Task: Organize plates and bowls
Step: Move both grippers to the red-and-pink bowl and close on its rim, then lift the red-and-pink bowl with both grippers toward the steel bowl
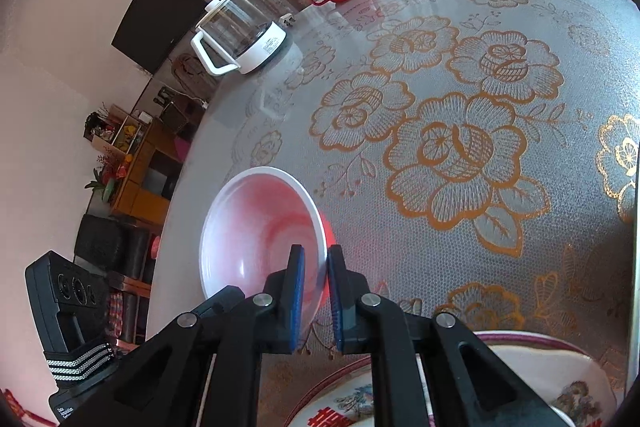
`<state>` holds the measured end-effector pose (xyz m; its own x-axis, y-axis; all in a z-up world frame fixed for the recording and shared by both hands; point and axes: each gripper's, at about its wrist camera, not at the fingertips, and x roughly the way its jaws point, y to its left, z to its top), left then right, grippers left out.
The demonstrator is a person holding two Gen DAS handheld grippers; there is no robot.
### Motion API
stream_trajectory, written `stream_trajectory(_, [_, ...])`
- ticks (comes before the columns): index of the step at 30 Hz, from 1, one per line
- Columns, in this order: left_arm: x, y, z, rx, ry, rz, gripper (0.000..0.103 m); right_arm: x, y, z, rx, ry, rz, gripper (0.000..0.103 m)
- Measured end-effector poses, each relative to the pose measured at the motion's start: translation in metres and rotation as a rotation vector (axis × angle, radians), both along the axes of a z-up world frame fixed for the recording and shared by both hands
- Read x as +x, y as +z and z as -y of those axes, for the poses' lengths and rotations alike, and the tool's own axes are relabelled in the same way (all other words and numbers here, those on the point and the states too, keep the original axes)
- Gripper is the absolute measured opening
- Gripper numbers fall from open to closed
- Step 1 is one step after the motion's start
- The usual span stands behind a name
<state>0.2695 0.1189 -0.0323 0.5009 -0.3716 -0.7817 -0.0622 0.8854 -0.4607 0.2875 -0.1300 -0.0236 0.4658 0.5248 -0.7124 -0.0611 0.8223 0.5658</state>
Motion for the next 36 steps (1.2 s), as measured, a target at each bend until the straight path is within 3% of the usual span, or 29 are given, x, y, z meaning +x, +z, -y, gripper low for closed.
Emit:
stream_trajectory(5, [-0.015,0.002,-0.006,0.040,-0.001,0.024,0.017,-0.007,0.001,-0.015,-0.017,0.037,-0.003,0.015])
stream_trajectory(6, [-0.016,0.003,-0.007,0.050,0.002,0.030,0.017,-0.007,0.000,-0.017,-0.014,0.038,-0.008,0.022])
stream_trajectory(12, [-0.019,0.000,-0.009,0.148,0.022,0.065,0.018,-0.012,0.001,-0.033,-0.069,0.052,0.015,0.037])
stream_trajectory(17, [-0.016,-0.005,-0.011,0.132,0.038,0.077,0.018,-0.019,0.006,-0.044,-0.143,0.055,0.073,0.037])
stream_trajectory(28, [-0.020,-0.005,-0.007,0.096,0.042,0.081,0.018,-0.034,0.002,-0.045,-0.164,0.039,0.087,0.037])
stream_trajectory(29, [-0.021,-0.004,-0.005,0.107,0.035,0.087,0.018,-0.035,0.003,-0.047,-0.183,0.040,0.100,0.036])
stream_trajectory(32, [-0.025,0.000,-0.002,0.122,0.028,0.110,0.017,-0.037,0.004,-0.051,-0.222,0.047,0.117,0.019])
stream_trajectory(36, [-0.033,0.007,-0.002,0.127,0.031,0.139,0.016,-0.041,0.006,-0.053,-0.236,0.045,0.131,0.015])
